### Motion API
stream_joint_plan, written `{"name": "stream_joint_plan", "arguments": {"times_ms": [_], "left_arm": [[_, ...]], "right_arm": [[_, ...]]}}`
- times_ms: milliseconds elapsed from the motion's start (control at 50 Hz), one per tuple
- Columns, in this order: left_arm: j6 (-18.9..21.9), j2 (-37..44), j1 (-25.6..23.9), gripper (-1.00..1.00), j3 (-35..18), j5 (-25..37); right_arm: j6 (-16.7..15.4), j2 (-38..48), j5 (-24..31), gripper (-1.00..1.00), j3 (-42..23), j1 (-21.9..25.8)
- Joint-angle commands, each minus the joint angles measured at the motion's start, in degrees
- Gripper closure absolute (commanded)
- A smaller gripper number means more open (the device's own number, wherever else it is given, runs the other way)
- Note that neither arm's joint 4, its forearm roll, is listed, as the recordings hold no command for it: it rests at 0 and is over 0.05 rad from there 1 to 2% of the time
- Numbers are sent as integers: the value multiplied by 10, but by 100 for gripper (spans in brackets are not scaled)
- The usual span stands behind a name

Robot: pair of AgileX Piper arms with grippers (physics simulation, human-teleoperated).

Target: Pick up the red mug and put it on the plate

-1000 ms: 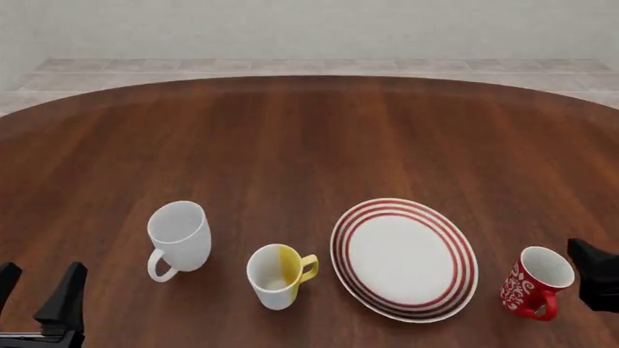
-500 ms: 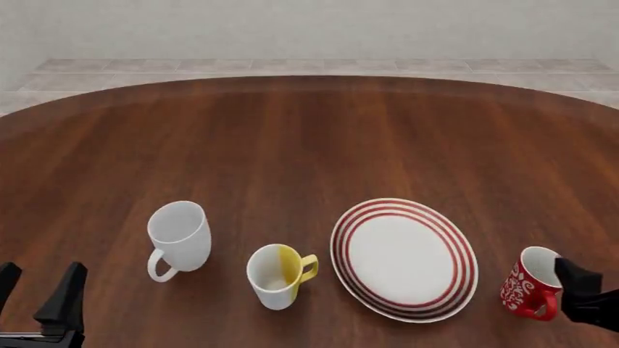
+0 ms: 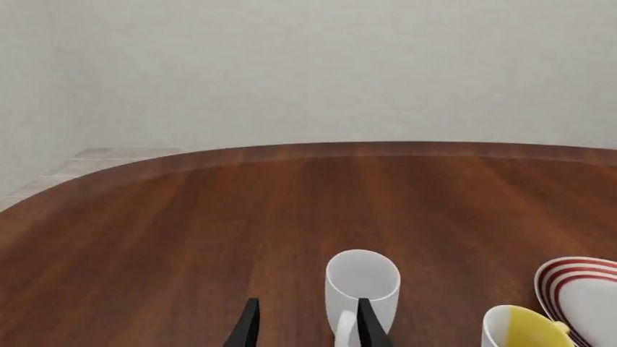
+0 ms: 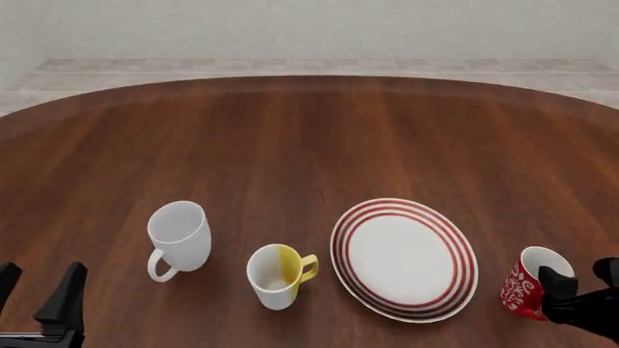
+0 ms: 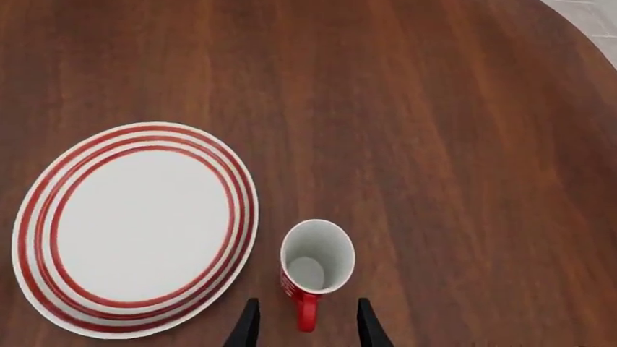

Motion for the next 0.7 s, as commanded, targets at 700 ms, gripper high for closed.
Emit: {"name": "stream_joint_plan", "arguments": {"times_ms": [700], "left_arm": [[0, 0, 0, -100, 0, 0]], "right_arm": [[7, 111, -137, -100, 66, -16]]}}
